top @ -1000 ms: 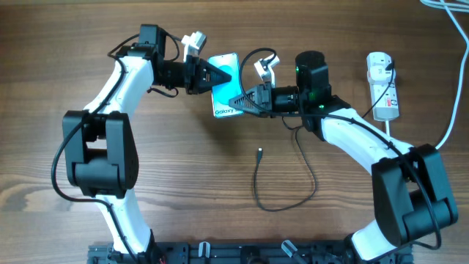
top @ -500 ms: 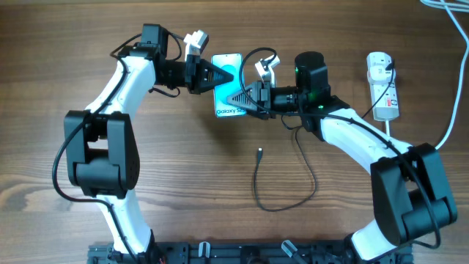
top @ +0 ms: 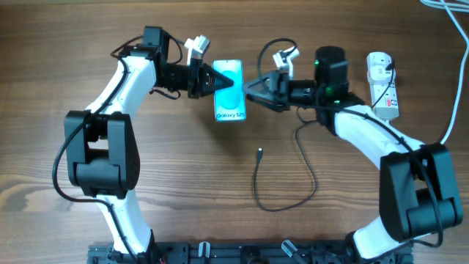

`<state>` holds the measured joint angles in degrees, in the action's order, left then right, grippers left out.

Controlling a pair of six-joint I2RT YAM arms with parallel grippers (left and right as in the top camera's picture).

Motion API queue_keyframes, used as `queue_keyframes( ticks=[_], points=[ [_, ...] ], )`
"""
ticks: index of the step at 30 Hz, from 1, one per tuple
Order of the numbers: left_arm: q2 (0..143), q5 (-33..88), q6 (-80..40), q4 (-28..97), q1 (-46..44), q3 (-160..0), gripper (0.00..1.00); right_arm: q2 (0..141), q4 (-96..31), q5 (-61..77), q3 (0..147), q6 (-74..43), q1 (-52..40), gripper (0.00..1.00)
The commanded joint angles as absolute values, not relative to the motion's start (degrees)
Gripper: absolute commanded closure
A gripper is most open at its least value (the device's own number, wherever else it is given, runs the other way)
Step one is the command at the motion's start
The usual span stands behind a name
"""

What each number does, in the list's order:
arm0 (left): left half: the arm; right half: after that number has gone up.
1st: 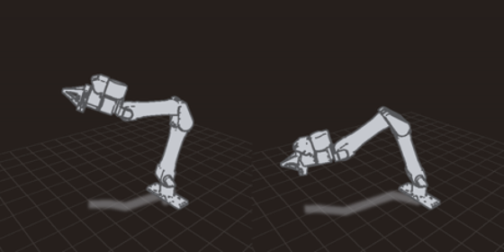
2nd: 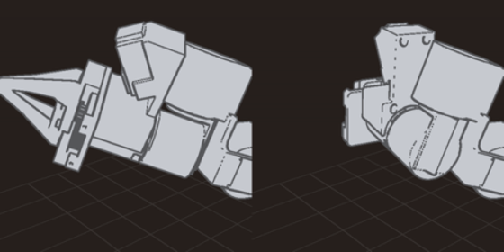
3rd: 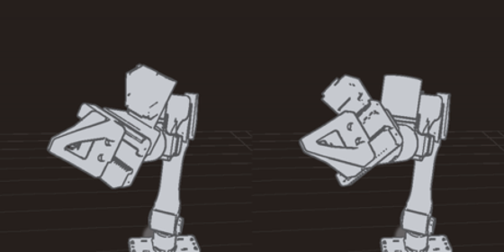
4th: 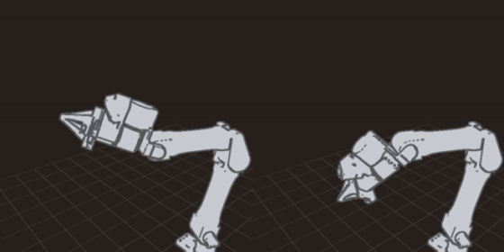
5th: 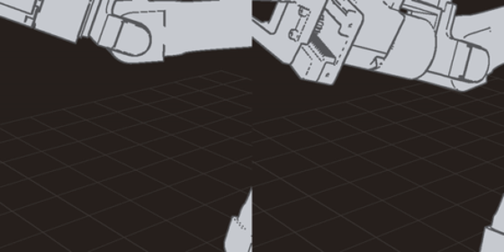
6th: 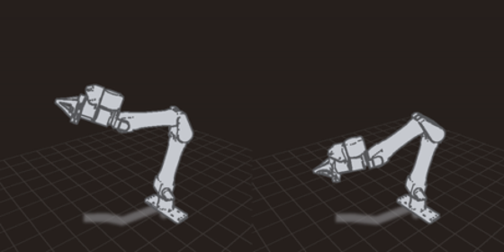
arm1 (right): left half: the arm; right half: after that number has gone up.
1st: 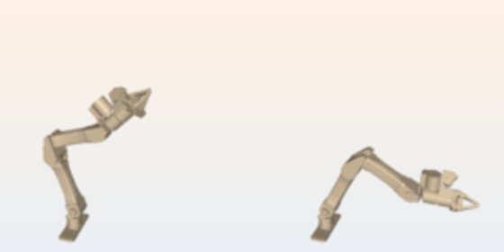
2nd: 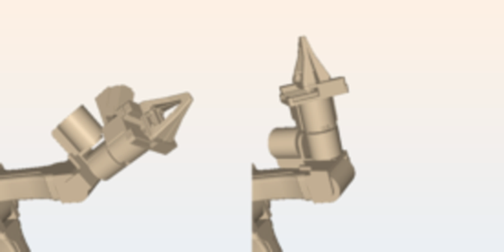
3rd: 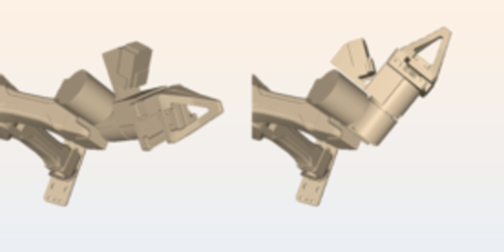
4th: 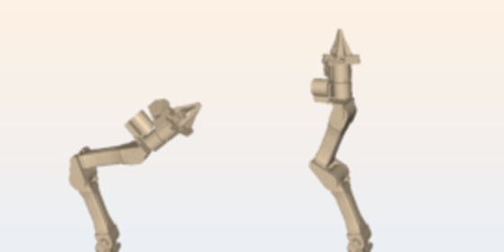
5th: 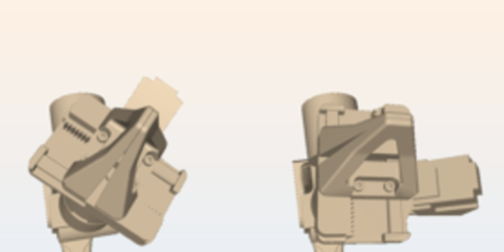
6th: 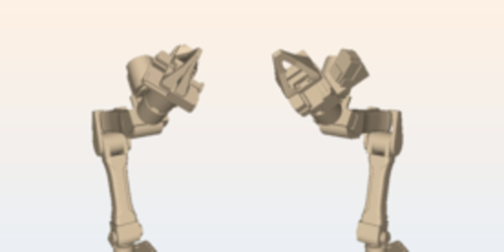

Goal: Plug charger to phone and switch on socket

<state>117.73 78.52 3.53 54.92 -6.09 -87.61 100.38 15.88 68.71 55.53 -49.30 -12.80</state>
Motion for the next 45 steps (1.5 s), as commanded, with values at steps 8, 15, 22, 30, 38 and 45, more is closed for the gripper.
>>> queue_keyframes(
  ticks=[8, 15, 22, 30, 38, 45],
  points=[
    [116.2, 77.6, 3.4, 88.2, -6.1, -88.0, 0.96, 101.0, -14.2, 57.2, 55.5, -29.3, -11.8, 0.14],
    [116.2, 79.0, -2.2, 96.6, -6.2, -88.0, 0.96, 100.1, -28.3, 44.4, 55.6, -23.4, -11.8, 0.14],
    [116.2, 74.7, -2.2, 86.7, -6.2, -88.0, 0.96, 95.1, -44.8, 32.1, 58.6, -15.8, -12.2, 0.16],
    [116.2, 56.9, -2.2, 66.9, -6.4, -88.0, 0.96, 94.2, -56.4, 23.9, 58.5, -10.7, -23.1, 0.14],
    [116.2, 49.6, -2.2, 63.9, -6.4, -88.0, 0.96, 94.2, -54.5, 4.2, 58.4, -22.9, -38.3, 0.12],
    [116.3, 45.9, -5.2, 62.7, -6.6, -88.0, 0.96, 94.3, -46.7, -0.1, 54.7, -24.1, -44.1, 0.11]
  ],
)
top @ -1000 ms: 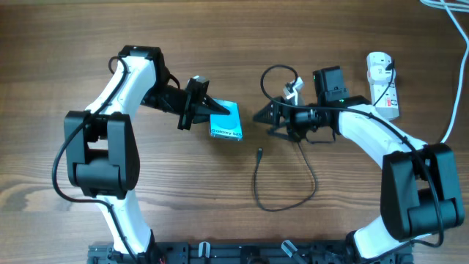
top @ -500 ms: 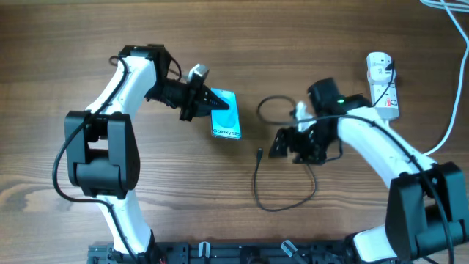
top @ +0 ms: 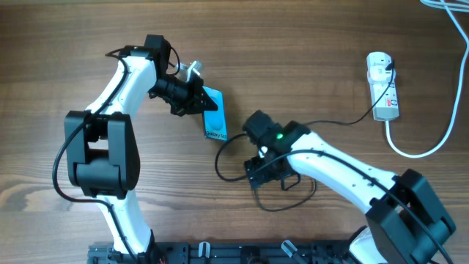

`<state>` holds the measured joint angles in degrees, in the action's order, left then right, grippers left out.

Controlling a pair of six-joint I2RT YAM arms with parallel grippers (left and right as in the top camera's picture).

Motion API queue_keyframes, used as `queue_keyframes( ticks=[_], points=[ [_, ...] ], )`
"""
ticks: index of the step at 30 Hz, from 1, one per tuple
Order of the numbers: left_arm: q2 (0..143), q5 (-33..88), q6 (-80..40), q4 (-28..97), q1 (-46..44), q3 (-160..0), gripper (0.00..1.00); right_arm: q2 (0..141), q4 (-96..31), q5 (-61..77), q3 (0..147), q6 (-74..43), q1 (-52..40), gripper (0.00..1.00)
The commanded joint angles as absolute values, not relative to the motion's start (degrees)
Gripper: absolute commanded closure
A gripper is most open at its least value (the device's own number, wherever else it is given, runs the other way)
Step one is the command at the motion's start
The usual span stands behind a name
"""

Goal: Plug charger to phone and switch on socket

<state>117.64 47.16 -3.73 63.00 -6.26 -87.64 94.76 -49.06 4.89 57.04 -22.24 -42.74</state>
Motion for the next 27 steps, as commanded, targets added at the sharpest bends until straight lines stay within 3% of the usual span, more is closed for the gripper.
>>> queue_keyframes(
  ticks=[1, 3, 23, 27],
  points=[
    [116.3, 45.9, -5.2, 62.7, -6.7, -88.0, 0.96, 94.3, -46.2, -0.4, 54.2, -24.1, -44.2, 0.08],
    [116.3, 45.9, -5.2, 62.7, -7.0, -88.0, 0.96, 94.3, -45.5, -1.2, 53.9, -23.8, -44.2, 0.00],
    [116.3, 45.9, -5.4, 62.7, -9.3, -88.0, 0.96, 94.3, -40.6, -1.7, 53.0, -27.7, -44.2, 0.00],
    [116.3, 45.9, -5.4, 62.7, -9.3, -88.0, 0.96, 94.3, -33.4, -3.9, 46.3, -34.8, -44.2, 0.03]
  ],
)
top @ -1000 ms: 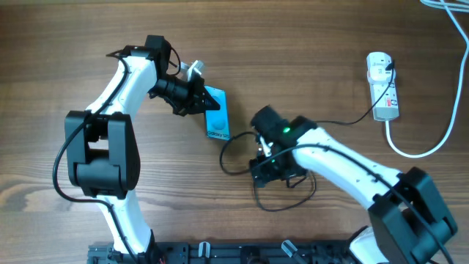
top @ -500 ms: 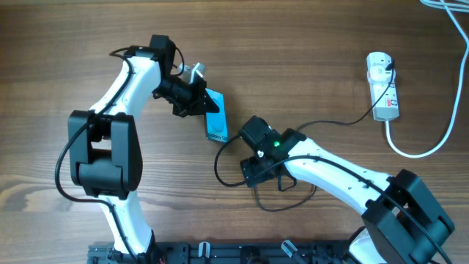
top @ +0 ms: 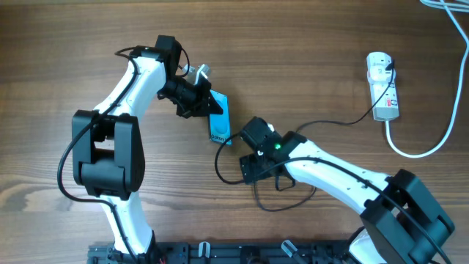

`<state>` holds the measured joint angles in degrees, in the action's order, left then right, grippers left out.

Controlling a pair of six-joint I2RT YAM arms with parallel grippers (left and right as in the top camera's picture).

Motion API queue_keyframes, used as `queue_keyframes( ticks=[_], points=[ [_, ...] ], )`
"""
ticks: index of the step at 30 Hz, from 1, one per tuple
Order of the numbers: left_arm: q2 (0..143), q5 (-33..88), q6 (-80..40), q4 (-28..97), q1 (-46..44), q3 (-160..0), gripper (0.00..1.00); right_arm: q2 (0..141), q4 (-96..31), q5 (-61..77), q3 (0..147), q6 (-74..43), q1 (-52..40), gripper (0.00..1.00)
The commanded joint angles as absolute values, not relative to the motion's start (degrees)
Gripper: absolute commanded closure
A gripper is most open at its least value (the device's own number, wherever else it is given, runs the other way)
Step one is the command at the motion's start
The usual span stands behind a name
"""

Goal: Plug charger to phone and switch on socket

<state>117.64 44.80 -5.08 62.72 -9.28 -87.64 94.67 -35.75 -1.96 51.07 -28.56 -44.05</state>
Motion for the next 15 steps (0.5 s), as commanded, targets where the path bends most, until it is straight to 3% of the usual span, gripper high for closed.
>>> queue_keyframes(
  ticks=[1, 6, 15],
  points=[
    [116.3, 45.9, -5.4, 62.7, -9.3, -88.0, 0.96, 94.3, -33.5, -5.1, 45.5, -36.1, -44.2, 0.06],
    [116.3, 45.9, -5.4, 62.5, -9.3, -88.0, 0.96, 94.3, -39.9, -11.2, 44.4, -40.0, -44.2, 0.17],
    [116.3, 45.9, -5.4, 62.3, -9.3, -88.0, 0.96, 94.3, -39.9, -14.5, 44.7, -41.7, -44.2, 0.21]
  ],
)
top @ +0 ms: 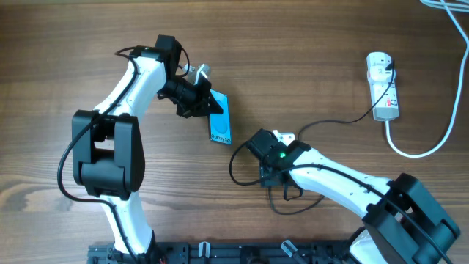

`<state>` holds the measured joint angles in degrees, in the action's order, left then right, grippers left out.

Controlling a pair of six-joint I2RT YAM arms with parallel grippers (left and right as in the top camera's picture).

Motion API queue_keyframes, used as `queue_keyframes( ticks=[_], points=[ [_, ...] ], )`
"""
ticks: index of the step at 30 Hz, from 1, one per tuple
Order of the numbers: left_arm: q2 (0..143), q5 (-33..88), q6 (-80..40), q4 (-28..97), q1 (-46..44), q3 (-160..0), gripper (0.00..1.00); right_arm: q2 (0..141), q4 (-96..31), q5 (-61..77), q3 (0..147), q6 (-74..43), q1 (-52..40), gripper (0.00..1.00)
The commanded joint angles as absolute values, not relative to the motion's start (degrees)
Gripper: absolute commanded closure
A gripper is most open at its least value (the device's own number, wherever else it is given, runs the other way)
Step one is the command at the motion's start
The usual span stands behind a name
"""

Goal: Plug charger to phone and switch on socket

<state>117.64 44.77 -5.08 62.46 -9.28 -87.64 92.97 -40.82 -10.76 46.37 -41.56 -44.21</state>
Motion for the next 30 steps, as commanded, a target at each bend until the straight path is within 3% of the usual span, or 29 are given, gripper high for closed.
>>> queue_keyframes(
  ticks=[1, 3, 5, 8, 25, 30],
  points=[
    [116.3, 45.9, -5.4, 62.3, -9.3, -88.0, 0.96, 94.3, -39.4, -13.4, 44.7, -40.2, -44.2, 0.22],
    [116.3, 45.9, -5.4, 62.3, -9.3, -88.0, 0.96, 94.3, -38.7, -12.0, 44.6, -37.6, -44.2, 0.32],
    [116.3, 45.9, -5.4, 62.3, -9.3, -88.0, 0.96, 94.3, -38.2, -11.9, 44.6, -40.6, -44.2, 0.50],
    [116.3, 45.9, -5.4, 62.3, -9.3, -88.0, 0.96, 94.3, -37.7, -12.0, 44.6, -43.1, -44.2, 0.63],
    [116.3, 45.9, -5.4, 62.8, -9.3, -88.0, 0.96, 94.3, -35.7, -11.6, 43.1, -49.5, -39.3, 0.63],
    [116.3, 45.9, -5.4, 62.7, -9.3, -88.0, 0.96, 94.3, -34.7, -10.4, 42.3, -49.4, -39.2, 0.77]
  ],
)
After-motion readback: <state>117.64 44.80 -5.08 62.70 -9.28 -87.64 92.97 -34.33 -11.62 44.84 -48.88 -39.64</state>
